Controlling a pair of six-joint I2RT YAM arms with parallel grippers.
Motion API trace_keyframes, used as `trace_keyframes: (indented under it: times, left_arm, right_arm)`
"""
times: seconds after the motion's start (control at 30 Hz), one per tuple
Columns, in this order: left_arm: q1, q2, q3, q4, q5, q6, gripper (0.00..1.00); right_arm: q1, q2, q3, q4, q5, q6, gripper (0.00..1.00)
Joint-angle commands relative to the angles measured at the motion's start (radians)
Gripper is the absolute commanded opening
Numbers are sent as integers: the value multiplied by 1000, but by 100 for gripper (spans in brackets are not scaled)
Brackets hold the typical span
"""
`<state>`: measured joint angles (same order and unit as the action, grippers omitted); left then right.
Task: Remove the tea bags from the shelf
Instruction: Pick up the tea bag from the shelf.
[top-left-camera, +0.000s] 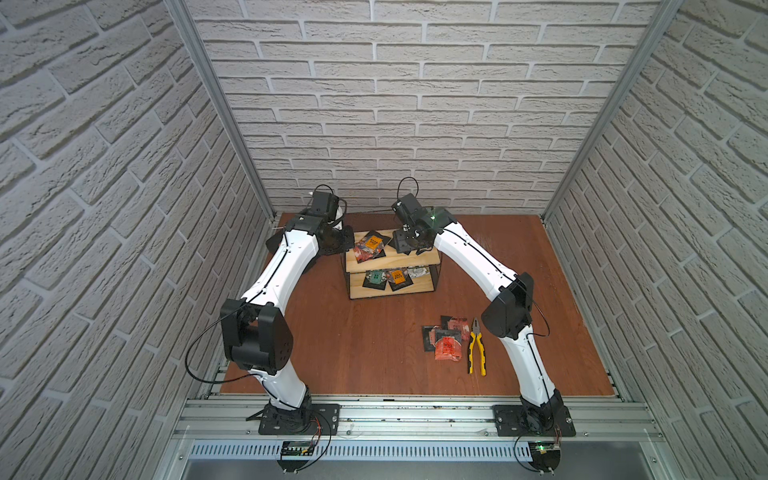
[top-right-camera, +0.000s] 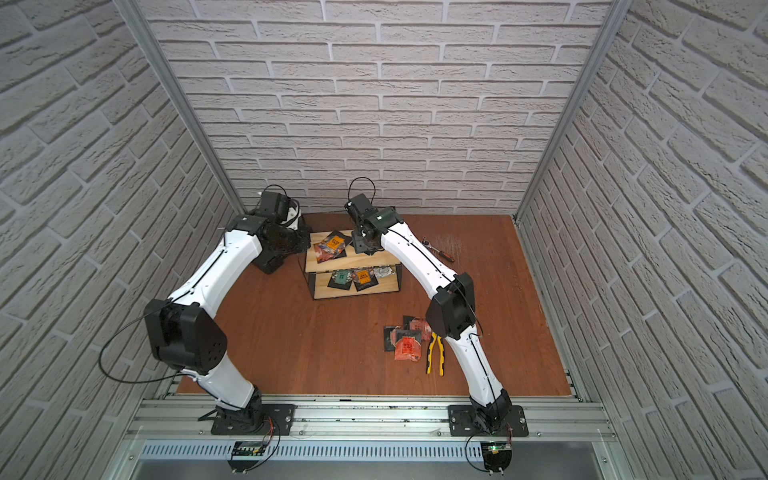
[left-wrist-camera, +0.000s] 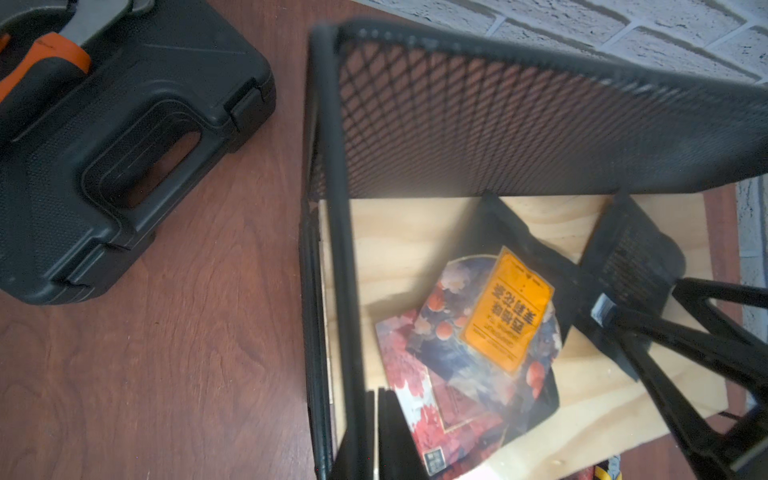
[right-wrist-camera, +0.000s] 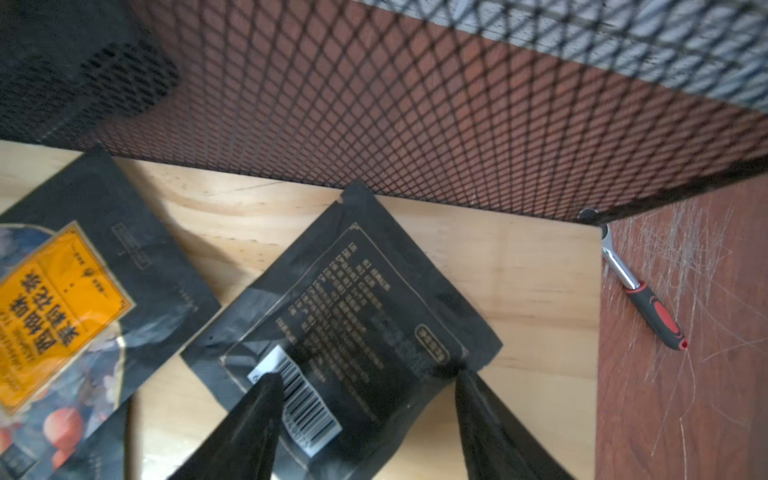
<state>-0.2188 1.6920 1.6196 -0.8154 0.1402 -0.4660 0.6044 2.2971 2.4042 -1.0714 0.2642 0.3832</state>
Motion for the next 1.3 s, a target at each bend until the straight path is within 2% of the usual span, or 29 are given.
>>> trace_keyframes:
  times: [0.0,0.17,0.53,1.03,1.13,1.27]
  left_arm:
    - [4,26,19,36,5,12,9]
    - [3,26,19,32,5,16,9]
    - [3,21,17,30,6,17,9]
    - [4,20,18,30,13,13,8]
    - [2,21,18,30,14,13,8]
    - [2,20,16,30,13,13,8]
  right_arm:
    - [-5,-19,-89,-21,2,6,56]
    - [-4,-63,-120,-2,-3,24,32]
    - [-2,-138,-119,21,-14,50,3]
    - [7,-351,-153,60,-62,72,3]
    - [24,-436,-248,75,-66,73,3]
    - [47,-627,-534,177,-63,104,3]
